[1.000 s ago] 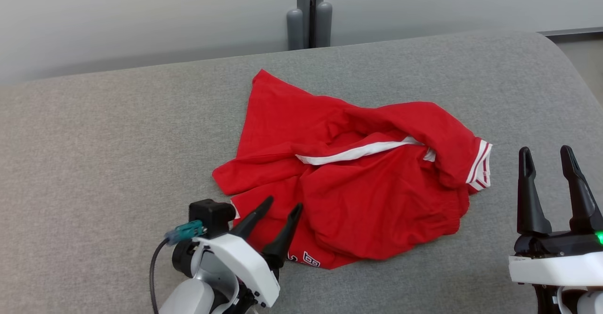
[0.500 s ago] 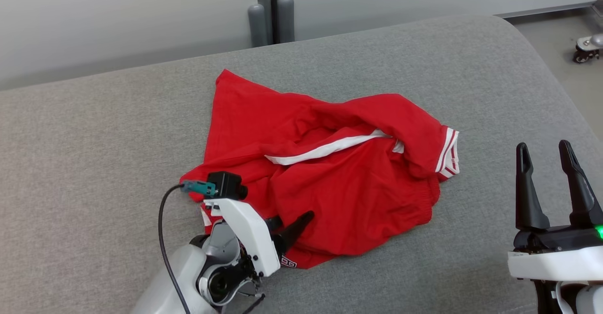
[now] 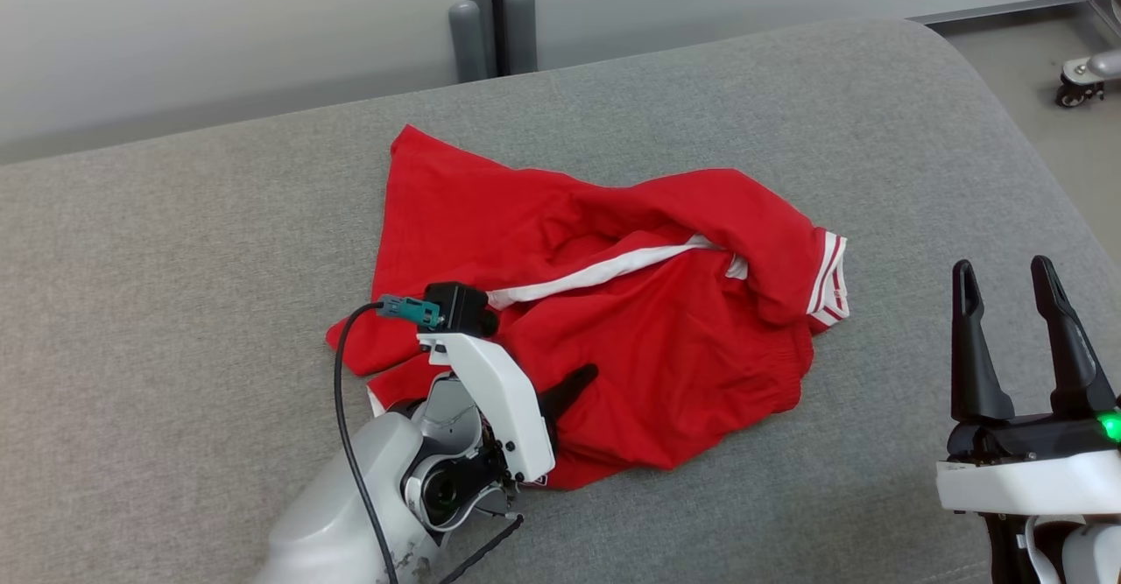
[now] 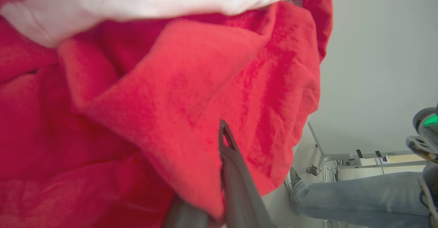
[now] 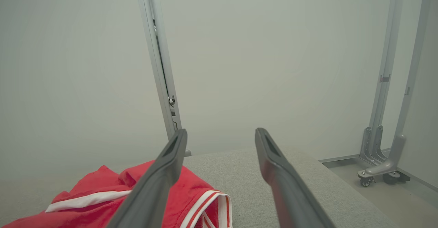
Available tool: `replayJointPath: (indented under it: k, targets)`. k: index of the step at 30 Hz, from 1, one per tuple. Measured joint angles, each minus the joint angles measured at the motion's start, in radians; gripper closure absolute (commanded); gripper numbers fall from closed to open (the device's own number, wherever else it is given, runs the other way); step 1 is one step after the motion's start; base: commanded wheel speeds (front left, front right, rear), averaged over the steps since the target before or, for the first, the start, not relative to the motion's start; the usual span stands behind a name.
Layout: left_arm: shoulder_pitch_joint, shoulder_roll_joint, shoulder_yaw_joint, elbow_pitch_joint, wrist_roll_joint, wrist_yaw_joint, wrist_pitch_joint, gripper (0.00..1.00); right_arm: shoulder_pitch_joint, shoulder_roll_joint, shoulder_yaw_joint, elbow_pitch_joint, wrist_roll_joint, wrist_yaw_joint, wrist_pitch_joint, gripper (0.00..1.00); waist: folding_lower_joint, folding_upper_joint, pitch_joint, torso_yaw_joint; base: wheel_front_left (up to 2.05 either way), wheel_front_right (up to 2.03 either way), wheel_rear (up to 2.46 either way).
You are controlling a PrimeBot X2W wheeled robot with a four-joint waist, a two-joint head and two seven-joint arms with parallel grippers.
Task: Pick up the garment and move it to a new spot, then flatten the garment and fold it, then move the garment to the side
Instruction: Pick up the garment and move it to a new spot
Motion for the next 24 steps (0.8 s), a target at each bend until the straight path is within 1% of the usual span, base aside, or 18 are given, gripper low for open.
replayJointPath:
  k: [5,10,13,15,17,19,22,24]
  targets:
    - [-0.015,0.0,-0.04,0.006,-0.034,-0.002,-0.031,1.0,0.002,0.001,-0.005,0.005,0.0,0.0,0.0,0.0,0.0,0.0,-0.01,0.021,0.0,0.0,0.0]
    - [-0.022,0.0,-0.091,-0.034,-0.081,-0.003,-0.053,1.0,0.006,-0.003,0.0,0.013,0.001,0.0,0.0,0.0,0.0,0.0,-0.021,0.056,0.0,0.0,0.0]
    - [-0.032,0.0,-0.114,-0.053,-0.063,-0.004,-0.066,1.0,0.014,-0.002,-0.003,0.016,0.003,0.0,0.0,0.0,0.0,0.0,-0.028,0.083,0.0,0.0,0.0]
    - [-0.043,0.01,-0.119,-0.072,-0.058,-0.004,-0.065,1.0,0.016,-0.002,-0.013,0.015,0.003,0.0,0.0,0.0,0.0,0.0,-0.032,0.102,0.0,0.0,0.0]
    - [-0.046,0.036,-0.132,-0.103,-0.049,-0.005,-0.047,1.0,0.02,-0.004,-0.022,0.015,0.003,0.0,0.0,0.0,0.0,0.0,-0.035,0.122,0.0,0.0,0.0]
    - [-0.05,0.075,-0.142,-0.145,-0.038,-0.006,-0.029,1.0,0.021,-0.005,-0.026,0.015,0.003,0.0,0.0,0.0,0.0,0.0,-0.039,0.142,0.0,0.0,0.0]
    - [-0.064,0.154,-0.135,-0.228,-0.027,-0.006,-0.004,1.0,0.022,-0.008,-0.034,0.016,0.004,0.0,0.0,0.0,0.0,0.0,-0.048,0.167,0.0,0.0,0.0]
    - [-0.064,0.203,-0.105,-0.301,-0.037,0.007,0.007,1.0,0.024,-0.01,-0.04,0.017,0.005,0.0,0.0,0.0,0.0,0.0,-0.057,0.181,0.0,0.0,0.0]
